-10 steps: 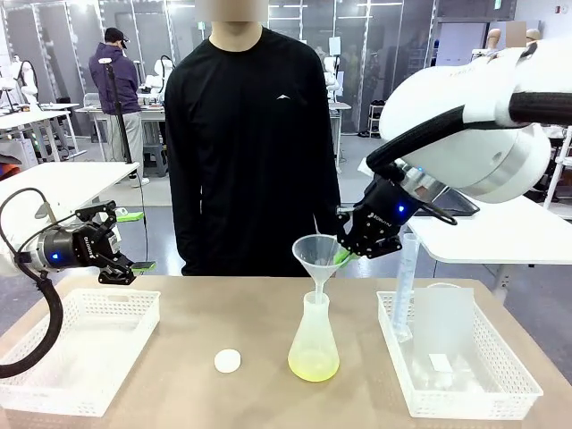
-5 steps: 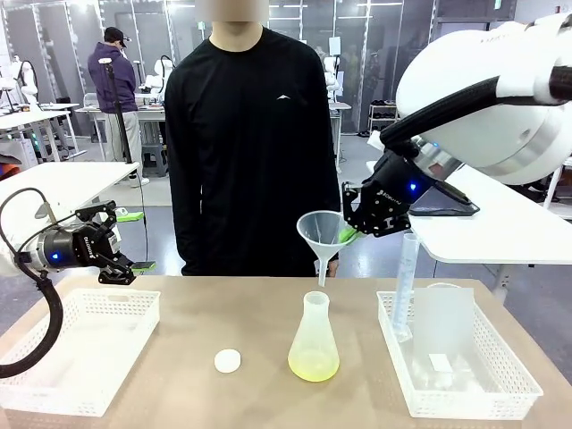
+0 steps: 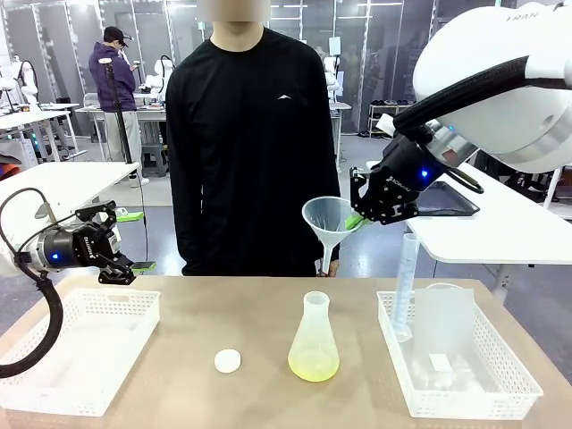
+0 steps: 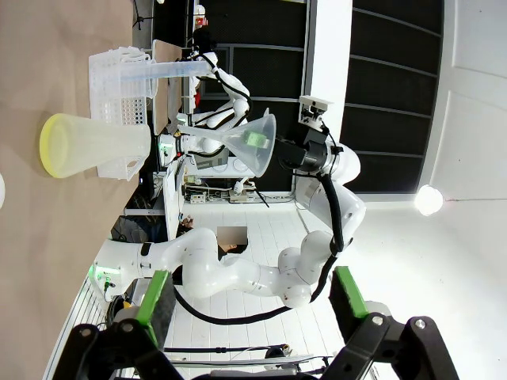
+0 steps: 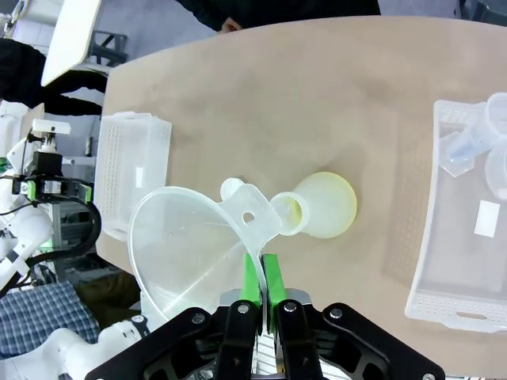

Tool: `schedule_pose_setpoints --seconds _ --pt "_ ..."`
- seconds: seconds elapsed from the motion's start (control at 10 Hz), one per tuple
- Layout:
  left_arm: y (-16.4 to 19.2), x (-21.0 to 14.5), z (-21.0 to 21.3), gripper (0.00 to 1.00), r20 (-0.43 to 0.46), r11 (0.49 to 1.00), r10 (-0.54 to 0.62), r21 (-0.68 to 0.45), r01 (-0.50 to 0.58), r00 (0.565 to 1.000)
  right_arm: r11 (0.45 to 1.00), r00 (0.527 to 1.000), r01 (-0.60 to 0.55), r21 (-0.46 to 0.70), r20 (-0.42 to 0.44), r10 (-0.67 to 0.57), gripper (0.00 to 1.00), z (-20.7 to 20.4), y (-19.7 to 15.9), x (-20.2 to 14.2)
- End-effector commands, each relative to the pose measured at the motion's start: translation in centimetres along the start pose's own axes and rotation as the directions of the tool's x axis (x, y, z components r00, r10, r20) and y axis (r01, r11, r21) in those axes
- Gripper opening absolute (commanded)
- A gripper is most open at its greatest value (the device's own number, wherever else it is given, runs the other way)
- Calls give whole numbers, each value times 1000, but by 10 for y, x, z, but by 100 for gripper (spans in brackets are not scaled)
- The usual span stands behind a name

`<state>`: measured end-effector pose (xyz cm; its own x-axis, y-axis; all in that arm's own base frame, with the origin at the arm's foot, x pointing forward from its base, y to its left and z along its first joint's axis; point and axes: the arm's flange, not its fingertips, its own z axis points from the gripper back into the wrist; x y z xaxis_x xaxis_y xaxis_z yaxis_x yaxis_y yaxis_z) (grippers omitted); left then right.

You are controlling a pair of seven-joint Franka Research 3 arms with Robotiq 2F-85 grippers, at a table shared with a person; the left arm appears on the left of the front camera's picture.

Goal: Prepare the solutions needed for the experiment.
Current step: Once the solution is in the Big flask , pick up the Plastic Funnel and place it back into the right Organizing basket.

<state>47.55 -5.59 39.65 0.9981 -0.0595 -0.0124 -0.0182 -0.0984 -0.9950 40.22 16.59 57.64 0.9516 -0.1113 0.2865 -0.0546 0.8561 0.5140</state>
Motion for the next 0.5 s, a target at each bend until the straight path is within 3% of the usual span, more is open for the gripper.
schedule_pose_setpoints --seconds 0.0,0.4 --pt "-2 -1 0 100 0 1000 -10 -1 10 1000 998 999 -6 -56 -39 4 0 20 -27 -14" --pt "-2 -1 0 100 0 1000 -10 -1 10 1000 979 985 143 -145 -73 -155 0 69 -115 -47"
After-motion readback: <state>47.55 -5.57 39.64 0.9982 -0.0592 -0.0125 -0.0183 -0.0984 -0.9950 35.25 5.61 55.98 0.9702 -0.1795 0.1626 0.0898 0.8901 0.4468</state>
